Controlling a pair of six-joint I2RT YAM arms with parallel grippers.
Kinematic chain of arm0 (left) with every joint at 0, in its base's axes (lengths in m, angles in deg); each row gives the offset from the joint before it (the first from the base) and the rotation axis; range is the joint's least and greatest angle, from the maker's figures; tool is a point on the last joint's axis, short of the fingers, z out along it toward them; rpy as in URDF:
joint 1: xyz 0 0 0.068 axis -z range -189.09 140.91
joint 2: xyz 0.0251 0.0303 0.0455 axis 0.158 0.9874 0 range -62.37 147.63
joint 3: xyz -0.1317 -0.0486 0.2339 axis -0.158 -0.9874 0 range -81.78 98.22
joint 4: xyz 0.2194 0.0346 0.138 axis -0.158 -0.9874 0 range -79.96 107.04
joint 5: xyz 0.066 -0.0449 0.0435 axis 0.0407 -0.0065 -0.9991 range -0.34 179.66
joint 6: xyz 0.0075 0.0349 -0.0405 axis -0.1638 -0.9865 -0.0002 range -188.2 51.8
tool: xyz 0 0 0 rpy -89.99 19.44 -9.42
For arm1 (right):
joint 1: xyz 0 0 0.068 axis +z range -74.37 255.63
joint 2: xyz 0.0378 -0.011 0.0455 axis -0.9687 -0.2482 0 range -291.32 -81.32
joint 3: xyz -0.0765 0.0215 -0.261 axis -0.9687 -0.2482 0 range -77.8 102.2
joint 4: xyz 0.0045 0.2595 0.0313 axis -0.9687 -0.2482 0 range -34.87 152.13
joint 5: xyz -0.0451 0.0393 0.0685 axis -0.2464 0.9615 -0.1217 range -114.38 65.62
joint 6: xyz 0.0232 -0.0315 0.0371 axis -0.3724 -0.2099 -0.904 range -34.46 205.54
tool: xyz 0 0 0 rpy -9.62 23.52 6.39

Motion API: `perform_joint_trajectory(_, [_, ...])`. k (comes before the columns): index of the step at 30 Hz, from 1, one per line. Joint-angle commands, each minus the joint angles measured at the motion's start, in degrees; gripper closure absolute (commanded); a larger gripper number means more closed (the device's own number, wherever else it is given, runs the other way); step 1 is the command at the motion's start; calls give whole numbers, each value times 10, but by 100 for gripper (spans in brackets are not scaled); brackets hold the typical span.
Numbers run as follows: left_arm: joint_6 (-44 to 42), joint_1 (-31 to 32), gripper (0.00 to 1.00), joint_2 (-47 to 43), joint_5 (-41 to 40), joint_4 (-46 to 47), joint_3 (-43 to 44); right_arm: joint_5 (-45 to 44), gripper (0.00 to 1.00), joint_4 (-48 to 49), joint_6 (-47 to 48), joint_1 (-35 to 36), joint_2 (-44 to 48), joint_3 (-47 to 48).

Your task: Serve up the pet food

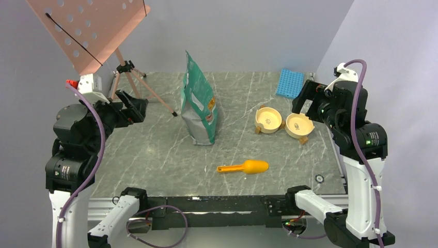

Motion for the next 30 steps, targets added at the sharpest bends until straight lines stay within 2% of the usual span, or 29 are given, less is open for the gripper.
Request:
perform_joint_trajectory(1, [-11,-2,1,-2,9,5,4,-13,0,-3,6,-2,-3,8])
perform_joint_trajectory(7, [-8,-2,1,-1,17,-2,3,19,0,36,8,-2,-12,11])
perform_joint_trajectory(14, [3,-2,1,9,36,-26,2,143,0,162,-64,8,-57,-24])
perform_joint_trajectory(17, [10,-2,1,18,54,-43,8,138,0,226,-105,63,-94,-17])
perform_joint_trajectory(22, [14,-2,1,25,82,-70,9,77,0,311,-150,203,-198,43])
perform_joint_trajectory(25, [16,-2,1,27,77,-89,11,56,0,335,-183,249,-279,95])
perform_joint_trajectory(30, [38,-2,3,24,97,-111,-5,6,0,384,-179,303,-363,136])
